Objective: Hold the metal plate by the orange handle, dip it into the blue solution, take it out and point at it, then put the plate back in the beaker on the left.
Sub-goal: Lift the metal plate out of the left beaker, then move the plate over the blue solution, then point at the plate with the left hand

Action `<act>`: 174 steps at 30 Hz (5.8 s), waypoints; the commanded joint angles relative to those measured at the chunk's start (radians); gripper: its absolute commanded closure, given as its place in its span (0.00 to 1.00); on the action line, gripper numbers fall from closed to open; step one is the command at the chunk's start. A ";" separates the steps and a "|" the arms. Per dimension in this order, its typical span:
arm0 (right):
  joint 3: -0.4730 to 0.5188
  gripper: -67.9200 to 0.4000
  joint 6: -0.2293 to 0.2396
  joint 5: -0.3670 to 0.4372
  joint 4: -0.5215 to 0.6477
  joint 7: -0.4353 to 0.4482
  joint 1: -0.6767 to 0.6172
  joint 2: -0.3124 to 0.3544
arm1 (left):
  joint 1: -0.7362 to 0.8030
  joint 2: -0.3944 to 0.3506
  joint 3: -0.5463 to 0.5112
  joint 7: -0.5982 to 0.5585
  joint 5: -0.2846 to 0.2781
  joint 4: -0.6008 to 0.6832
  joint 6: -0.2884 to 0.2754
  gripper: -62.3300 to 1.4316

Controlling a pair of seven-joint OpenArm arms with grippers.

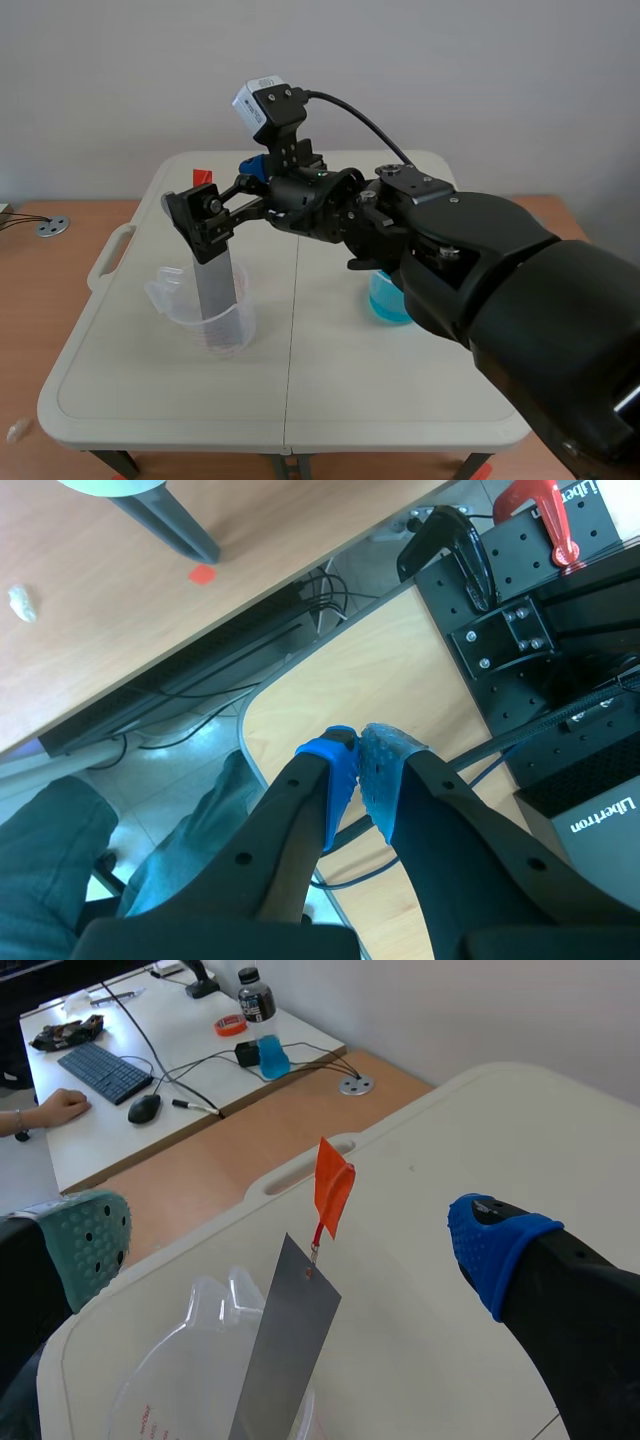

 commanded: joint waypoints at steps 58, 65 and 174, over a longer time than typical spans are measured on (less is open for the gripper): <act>-0.044 0.98 0.084 0.007 -0.168 0.016 0.153 -0.099 | 0.004 0.005 -0.002 -0.013 -0.006 0.011 0.000 0.89; -0.044 0.98 0.174 0.007 -0.168 0.059 0.153 -0.099 | 0.004 0.005 -0.002 -0.013 -0.006 0.011 0.000 0.89; 0.419 0.98 0.248 0.539 0.770 -0.347 -0.144 0.600 | -0.760 -0.095 0.090 0.042 -0.014 0.069 -0.111 0.89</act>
